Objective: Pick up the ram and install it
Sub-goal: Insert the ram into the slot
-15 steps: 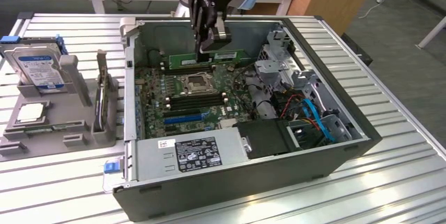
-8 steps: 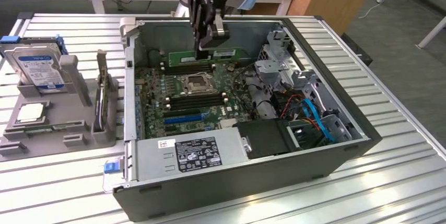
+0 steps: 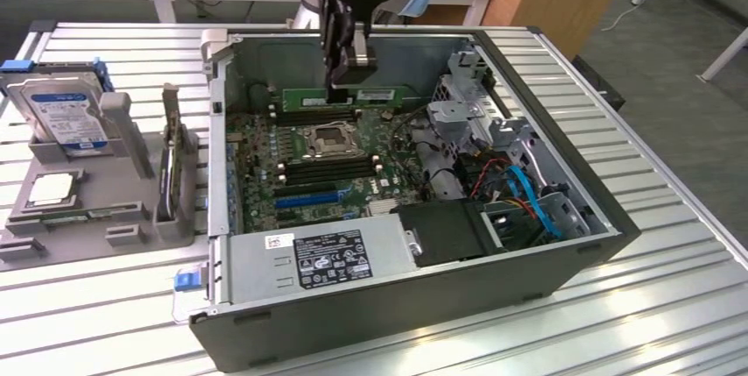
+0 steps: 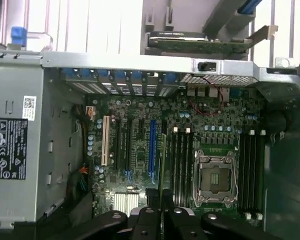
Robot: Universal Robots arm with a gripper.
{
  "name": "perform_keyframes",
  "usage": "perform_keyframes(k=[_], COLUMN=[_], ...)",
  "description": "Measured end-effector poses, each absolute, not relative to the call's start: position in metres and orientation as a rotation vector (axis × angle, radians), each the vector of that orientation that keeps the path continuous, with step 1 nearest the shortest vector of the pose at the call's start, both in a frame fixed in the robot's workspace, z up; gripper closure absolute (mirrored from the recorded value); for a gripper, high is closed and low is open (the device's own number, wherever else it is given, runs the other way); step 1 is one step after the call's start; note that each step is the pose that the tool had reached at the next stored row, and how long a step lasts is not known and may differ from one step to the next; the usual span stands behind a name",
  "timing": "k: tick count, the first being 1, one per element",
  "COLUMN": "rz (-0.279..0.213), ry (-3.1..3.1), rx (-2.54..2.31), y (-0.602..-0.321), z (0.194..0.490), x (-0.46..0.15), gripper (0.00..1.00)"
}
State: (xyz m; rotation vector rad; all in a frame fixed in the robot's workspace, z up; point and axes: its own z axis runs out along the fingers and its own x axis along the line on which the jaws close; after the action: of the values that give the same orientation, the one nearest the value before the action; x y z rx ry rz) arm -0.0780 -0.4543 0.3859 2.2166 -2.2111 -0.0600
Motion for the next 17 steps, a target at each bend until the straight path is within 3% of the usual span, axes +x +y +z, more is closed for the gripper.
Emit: perform_keyframes(k=[17], rz=[-0.061], ry=[-2.229], rx=[2.198], y=[-0.442], z=[0.356], x=[-0.073], gripper=[0.87])
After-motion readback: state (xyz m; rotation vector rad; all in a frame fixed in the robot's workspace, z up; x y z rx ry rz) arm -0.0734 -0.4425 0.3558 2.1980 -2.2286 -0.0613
